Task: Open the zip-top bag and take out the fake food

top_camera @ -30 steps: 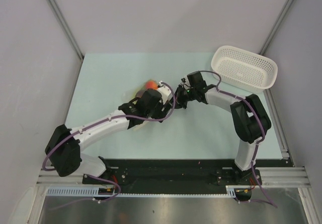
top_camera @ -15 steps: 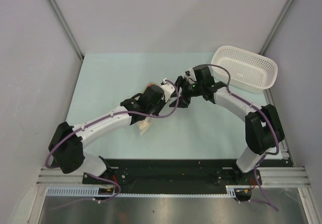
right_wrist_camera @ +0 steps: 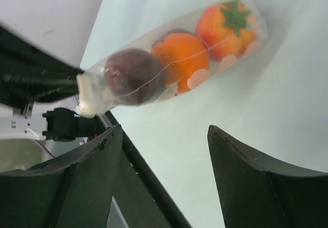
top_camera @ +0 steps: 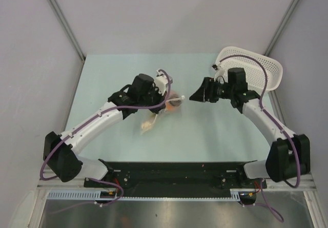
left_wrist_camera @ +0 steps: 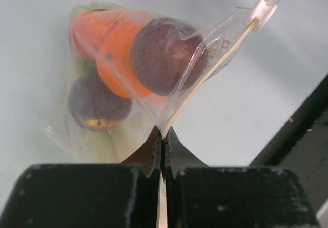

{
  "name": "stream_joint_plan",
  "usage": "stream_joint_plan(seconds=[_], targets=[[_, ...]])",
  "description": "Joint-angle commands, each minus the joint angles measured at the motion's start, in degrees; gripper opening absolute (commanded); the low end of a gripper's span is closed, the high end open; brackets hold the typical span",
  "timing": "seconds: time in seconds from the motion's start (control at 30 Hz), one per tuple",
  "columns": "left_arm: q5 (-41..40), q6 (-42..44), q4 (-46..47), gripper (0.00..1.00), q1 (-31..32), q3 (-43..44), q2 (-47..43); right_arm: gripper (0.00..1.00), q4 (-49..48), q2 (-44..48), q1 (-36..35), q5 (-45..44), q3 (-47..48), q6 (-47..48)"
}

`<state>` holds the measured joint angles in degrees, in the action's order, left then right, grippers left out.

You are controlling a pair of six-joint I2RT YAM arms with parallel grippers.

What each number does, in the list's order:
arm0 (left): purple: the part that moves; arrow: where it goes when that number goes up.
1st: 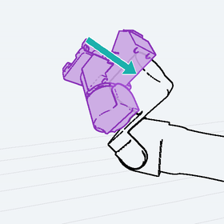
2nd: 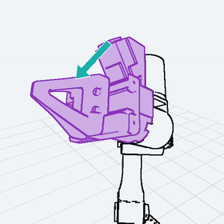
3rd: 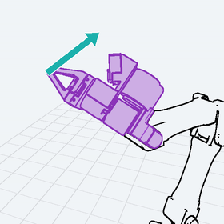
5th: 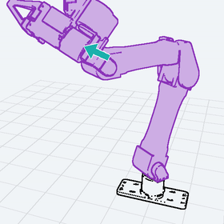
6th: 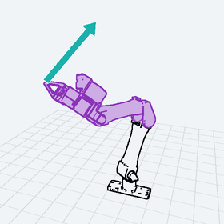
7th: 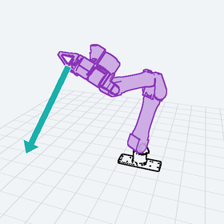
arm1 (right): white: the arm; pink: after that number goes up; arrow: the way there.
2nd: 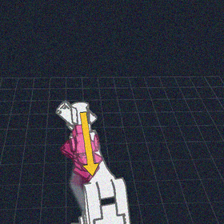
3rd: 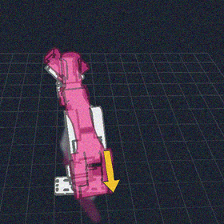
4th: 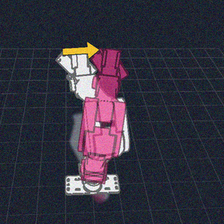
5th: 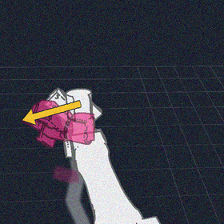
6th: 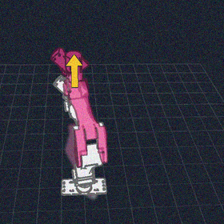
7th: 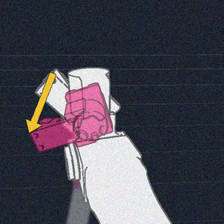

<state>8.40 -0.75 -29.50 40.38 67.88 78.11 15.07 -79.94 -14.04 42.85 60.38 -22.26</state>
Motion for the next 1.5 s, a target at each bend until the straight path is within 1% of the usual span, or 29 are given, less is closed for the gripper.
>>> stream_joint_plan(seconds=[0.0, 0.03, 0.1, 0.17, 0.2, 0.27, 0.3, 0.4, 0.5, 0.53, 0.7, 0.83, 0.93, 0.97, 1.07, 1.1, 1.17, 1.2, 1.27, 1.3, 1.33, 1.37, 1.4, 1.47], targets=[[13.2, -4.6, -2.5, 0.0, -3.9, 6.2, -0.9, 0.72, -12.0, 8.3, 0.5, 3.5, -3.6, 9.3], [15.1, -4.5, -3.2, 0.0, -4.1, 6.6, -0.7, 0.72, -12.4, 8.4, 0.5, 4.9, -4.0, 10.1], [16.6, -4.1, -3.3, 0.0, -4.5, 7.2, -0.7, 0.72, -12.9, 8.0, 0.3, 10.7, -4.7, 13.4], [18.4, -4.0, -3.7, 0.0, -4.9, 7.4, -0.7, 0.69, -12.7, 7.7, -0.6, 12.8, -4.7, 15.7], [19.1, -3.8, -3.6, 0.0, -5.0, 7.6, -0.7, 0.68, -12.6, 7.8, -1.7, 12.6, -4.8, 18.4], [20.8, -3.6, -4.0, 0.0, -5.4, 7.6, -0.7, 0.67, -14.0, 8.0, -2.6, 10.9, -5.1, 19.5], [21.1, -3.6, -4.1, 0.0, -5.5, 7.5, -0.7, 0.66, -17.1, 8.1, -2.8, 10.5, -5.1, 20.0], [22.2, -3.6, -4.3, 0.0, -5.6, 7.5, -0.5, 0.62, -23.2, 7.8, -3.5, 10.8, -5.7, 19.3], [22.2, -3.8, -4.4, 0.0, -5.6, 7.1, -0.9, 0.53, -27.7, 6.6, -3.6, 13.7, -5.7, 16.3], [22.3, -3.9, -4.3, 0.0, -5.8, 7.0, -1.1, 0.52, -28.2, 6.6, -3.9, 14.7, -5.7, 15.8], [23.1, -4.3, -4.3, 0.0, -6.4, 6.6, -2.0, 0.51, -27.9, 6.7, -5.8, 15.4, -6.0, 17.5], [24.2, -4.4, -4.2, 0.0, -6.7, 6.7, -2.1, 0.51, -28.9, 6.3, -6.8, 18.0, -6.2, 17.3], [24.6, -5.1, -4.0, 0.0, -7.1, 6.7, -2.2, 0.5, -28.8, 6.3, -7.7, 16.8, -6.6, 17.8], [25.0, -5.3, -3.9, 0.0, -7.1, 6.8, -2.2, 0.48, -30.0, 6.2, -7.7, 17.2, -6.7, 17.3], [25.7, -5.7, -3.6, 0.0, -7.2, 6.8, -2.5, 0.26, -32.2, 5.2, -7.7, 17.4, -6.6, 15.0], [25.8, -5.8, -3.3, 0.01, -7.2, 6.8, -2.7, 0.12, -32.5, 5.1, -7.8, 17.4, -6.6, 14.1], [25.4, -6.8, -1.9, 0.06, -7.2, 6.5, -4.0, 0.0, -33.3, 4.6, -7.7, 17.2, -6.7, 13.2], [25.3, -7.3, 0.6, 0.14, -7.2, 5.6, -4.7, 0.0, -33.4, 4.6, -7.7, 17.4, -6.6, 12.1], [25.5, -9.3, 3.6, 0.25, -7.2, 4.4, -6.8, 0.0, -33.6, 4.7, -7.8, 18.0, -6.6, 11.5], [26.2, -9.9, 7.2, 0.39, -7.2, 3.2, -7.3, 0.0, -33.7, 4.6, -8.0, 18.3, -6.6, 11.4], [26.6, -11.4, 9.1, 0.48, -7.1, 2.7, -8.4, 0.0, -33.9, 4.7, -8.3, 18.8, -6.6, 10.8], [26.9, -12.2, 11.0, 0.51, -7.1, 2.1, -8.7, 0.0, -34.3, 4.7, -8.3, 19.3, -6.6, 10.3], [27.9, -12.8, 14.7, 0.57, -7.0, 1.3, -9.0, 0.0, -34.4, 4.7, -8.5, 19.5, -6.6, 9.8], [27.6, -14.4, 17.7, 0.64, -6.7, 1.2, -8.6, 0.0, -34.6, 4.7, -8.7, 20.1, -6.6, 8.9]])
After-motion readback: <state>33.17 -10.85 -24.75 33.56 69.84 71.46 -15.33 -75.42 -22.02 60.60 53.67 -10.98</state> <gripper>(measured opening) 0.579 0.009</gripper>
